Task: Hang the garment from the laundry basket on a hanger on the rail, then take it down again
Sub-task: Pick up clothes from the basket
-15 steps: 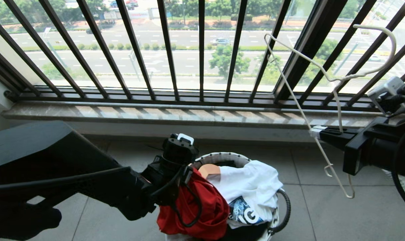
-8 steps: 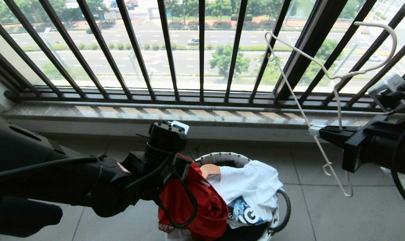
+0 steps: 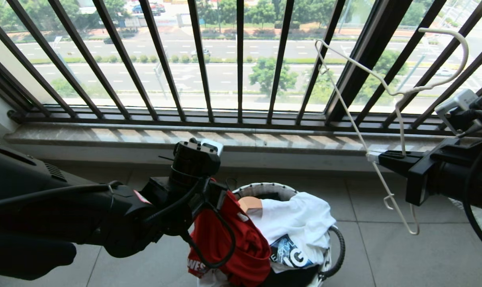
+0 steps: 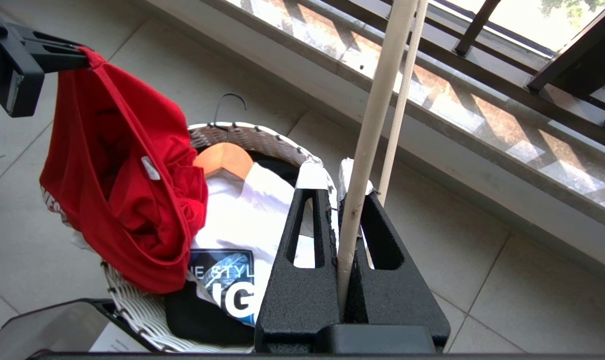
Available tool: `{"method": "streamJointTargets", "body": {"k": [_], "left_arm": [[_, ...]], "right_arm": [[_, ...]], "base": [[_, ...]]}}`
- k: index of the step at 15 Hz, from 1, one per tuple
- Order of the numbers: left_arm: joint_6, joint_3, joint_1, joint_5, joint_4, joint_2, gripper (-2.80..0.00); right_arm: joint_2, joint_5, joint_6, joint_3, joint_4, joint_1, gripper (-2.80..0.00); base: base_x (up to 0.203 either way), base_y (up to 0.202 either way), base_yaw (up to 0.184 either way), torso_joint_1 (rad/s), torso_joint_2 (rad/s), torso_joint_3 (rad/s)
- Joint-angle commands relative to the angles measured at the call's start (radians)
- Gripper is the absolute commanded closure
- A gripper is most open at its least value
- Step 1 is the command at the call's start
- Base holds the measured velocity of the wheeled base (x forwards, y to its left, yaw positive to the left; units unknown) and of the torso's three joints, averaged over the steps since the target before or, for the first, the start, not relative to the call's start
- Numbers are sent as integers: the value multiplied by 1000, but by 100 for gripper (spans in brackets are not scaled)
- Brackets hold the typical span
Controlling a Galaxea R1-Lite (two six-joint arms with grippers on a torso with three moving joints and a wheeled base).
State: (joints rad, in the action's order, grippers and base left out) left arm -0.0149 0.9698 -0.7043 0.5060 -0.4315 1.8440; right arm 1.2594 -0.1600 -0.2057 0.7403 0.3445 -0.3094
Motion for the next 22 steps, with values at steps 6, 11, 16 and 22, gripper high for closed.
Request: {"method": "streamJointTargets", "body": {"k": [6,11,16,22], "left_arm": [[4,29,2,3,-5,-6,0],[85,92,3,5,-3,6,0],[123,106,-1,2,-5,27,0],[130,128,0,3,-5,34,0]], "right_arm": [[2,-1,-1,-1,2,-1,0],[3,-1,-1,-1,2,-1,0],[3,0,-1,-1,2,-1,0],[11,0,-1,-4,2,-1,0]], "base": [[0,0,0,2,0,188],[0,0,0,3,4,203],[0,0,0,4,2,205],[0,0,0,2,1,201]]}}
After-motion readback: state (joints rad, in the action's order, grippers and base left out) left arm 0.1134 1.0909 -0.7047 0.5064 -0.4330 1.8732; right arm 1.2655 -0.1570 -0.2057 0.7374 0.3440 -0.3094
